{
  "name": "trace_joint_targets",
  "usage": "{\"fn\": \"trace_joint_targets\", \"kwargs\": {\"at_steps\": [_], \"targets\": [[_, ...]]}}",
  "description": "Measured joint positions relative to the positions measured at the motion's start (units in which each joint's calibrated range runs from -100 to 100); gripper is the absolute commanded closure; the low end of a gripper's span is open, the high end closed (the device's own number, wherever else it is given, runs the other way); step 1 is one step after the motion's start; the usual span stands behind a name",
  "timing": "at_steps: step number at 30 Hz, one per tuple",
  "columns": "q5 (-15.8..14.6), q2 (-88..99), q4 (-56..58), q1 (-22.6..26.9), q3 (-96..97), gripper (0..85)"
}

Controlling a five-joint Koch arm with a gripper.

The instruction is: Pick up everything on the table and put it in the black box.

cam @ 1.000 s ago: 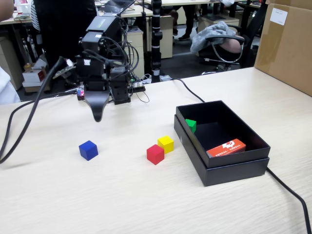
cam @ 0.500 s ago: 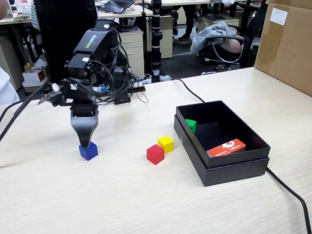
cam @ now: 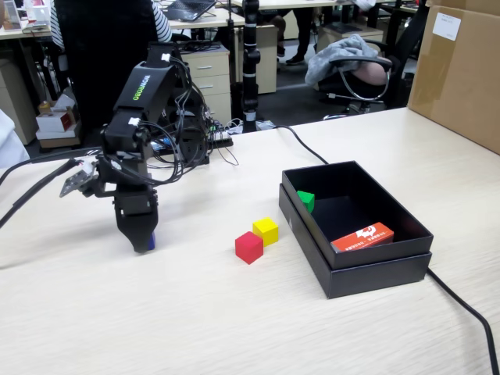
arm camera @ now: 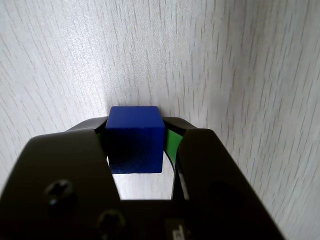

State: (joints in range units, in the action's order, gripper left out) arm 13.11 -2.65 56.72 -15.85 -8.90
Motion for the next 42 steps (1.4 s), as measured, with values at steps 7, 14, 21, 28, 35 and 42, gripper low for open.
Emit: {"fn": "trace_joint_targets", "kwargs": {"at_steps": [7,14,21,28,35,42], "targets": [[0.1,2.5,0.7,0.2,-0.1,84.5],[-1.2,25.6,5.7,4.6,1.2,84.5],[-8.3,43.1,7.9,17.2,3.8,84.5],[-13.1,40.8,10.1,27.8,-8.2,84.3],[-16.8,22.5,10.9,32.1,-20.1,84.2],[-18.0,0.4,11.0,34.1,-30.4,83.3]]}}
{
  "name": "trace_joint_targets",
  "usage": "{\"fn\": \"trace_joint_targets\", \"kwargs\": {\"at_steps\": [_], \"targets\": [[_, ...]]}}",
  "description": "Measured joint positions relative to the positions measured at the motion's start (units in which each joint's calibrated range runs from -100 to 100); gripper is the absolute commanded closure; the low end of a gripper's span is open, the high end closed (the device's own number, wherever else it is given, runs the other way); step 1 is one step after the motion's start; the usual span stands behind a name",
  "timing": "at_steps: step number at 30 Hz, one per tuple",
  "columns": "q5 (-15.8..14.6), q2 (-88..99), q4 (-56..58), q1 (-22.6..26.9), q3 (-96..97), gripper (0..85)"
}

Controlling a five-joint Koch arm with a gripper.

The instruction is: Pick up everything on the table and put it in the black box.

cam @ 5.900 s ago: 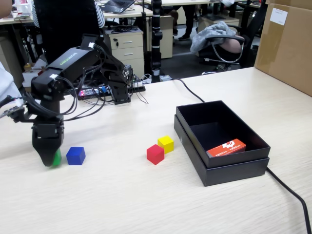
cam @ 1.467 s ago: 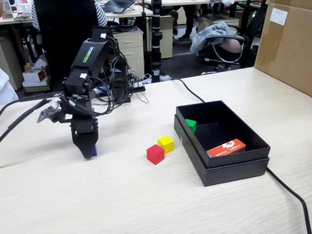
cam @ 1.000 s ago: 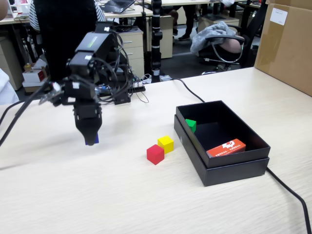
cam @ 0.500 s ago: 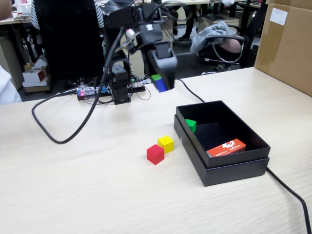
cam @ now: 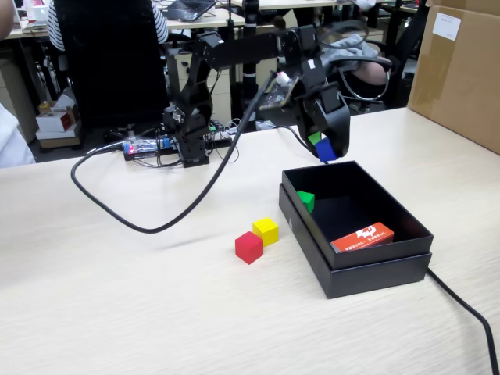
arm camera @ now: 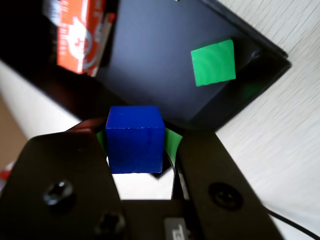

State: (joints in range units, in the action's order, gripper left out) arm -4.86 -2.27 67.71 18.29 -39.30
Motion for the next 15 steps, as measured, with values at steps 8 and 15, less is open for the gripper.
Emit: {"fn": "trace_joint_targets", "kwargs": {"at_steps": [8,15], "targets": [[-2.0,-16.4,1.5,0.2,-2.9,76.3],[-3.2,-21.1,2.5,0.3,-4.6,64.8]]}}
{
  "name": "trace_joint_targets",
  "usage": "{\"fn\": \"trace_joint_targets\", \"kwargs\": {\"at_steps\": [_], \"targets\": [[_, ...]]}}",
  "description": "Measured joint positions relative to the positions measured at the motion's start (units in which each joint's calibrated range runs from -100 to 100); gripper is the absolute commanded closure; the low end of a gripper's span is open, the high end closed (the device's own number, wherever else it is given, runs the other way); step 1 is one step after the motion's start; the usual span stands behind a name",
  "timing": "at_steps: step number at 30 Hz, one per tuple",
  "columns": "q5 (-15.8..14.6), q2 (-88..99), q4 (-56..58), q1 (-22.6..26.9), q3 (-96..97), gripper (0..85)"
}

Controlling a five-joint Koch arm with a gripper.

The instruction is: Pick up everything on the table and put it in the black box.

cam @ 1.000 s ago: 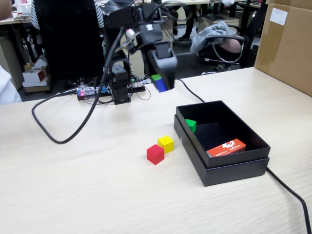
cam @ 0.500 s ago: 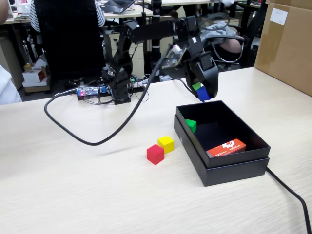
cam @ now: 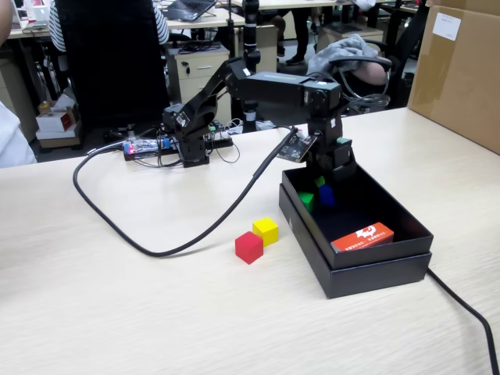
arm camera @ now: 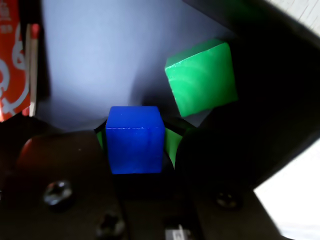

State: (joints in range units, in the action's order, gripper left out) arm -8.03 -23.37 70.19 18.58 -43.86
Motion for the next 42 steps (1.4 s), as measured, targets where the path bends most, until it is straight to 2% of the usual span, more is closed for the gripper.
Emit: {"fn": "trace_joint_targets", "kwargs": {"at_steps": [5,6,12,17,21,33,42], "targets": [[-0.7,-0.4,0.9,0.1,-0.1,49.2],[-0.8,-0.4,0.9,0.1,-0.1,48.1],[-1.1,3.0,1.6,0.0,0.1,48.0],[-0.8,19.4,4.4,-2.4,2.0,47.5],[1.0,30.9,4.5,-5.5,5.6,38.8],[8.8,45.7,3.2,-15.6,28.8,35.2],[9.8,37.8,2.7,-17.1,25.1,36.4]]}}
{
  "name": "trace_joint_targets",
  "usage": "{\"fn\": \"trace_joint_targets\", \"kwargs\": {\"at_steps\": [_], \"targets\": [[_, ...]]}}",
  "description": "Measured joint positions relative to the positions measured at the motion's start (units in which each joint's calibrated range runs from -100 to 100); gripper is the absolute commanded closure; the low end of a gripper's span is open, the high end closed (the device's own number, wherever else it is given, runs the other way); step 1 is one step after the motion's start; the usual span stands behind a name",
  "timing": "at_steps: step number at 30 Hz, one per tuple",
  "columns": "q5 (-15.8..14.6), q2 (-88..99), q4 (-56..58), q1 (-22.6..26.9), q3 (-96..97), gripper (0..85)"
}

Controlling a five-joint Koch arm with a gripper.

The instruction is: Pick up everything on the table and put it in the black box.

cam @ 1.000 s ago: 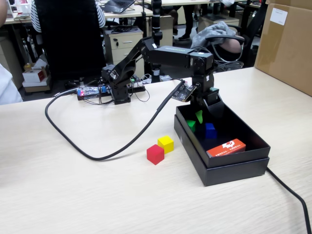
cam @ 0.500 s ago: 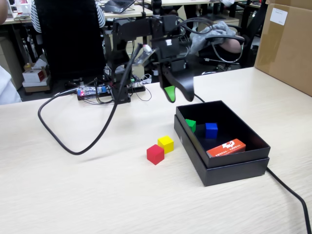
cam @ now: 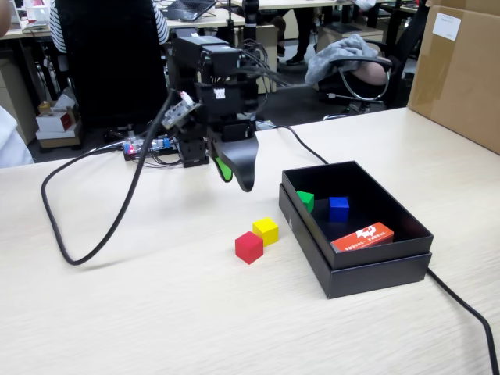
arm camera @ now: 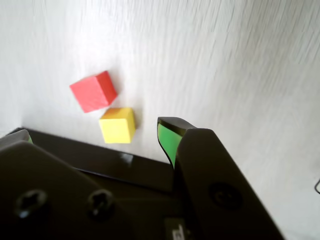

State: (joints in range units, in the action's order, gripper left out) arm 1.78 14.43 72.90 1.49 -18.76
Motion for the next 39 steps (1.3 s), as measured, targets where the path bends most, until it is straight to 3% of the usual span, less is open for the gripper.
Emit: {"fn": "trace_joint_targets", "kwargs": {"at_steps": [13,30,33,39], "targets": [[0.1,-30.0,0.0,-0.7,-21.4,37.6],[0.2,-43.0,0.1,-0.5,-26.3,38.6],[0.2,-44.7,0.2,-0.3,-26.2,43.4],[0.2,-47.1,0.9,-0.2,-28.5,72.7]]}}
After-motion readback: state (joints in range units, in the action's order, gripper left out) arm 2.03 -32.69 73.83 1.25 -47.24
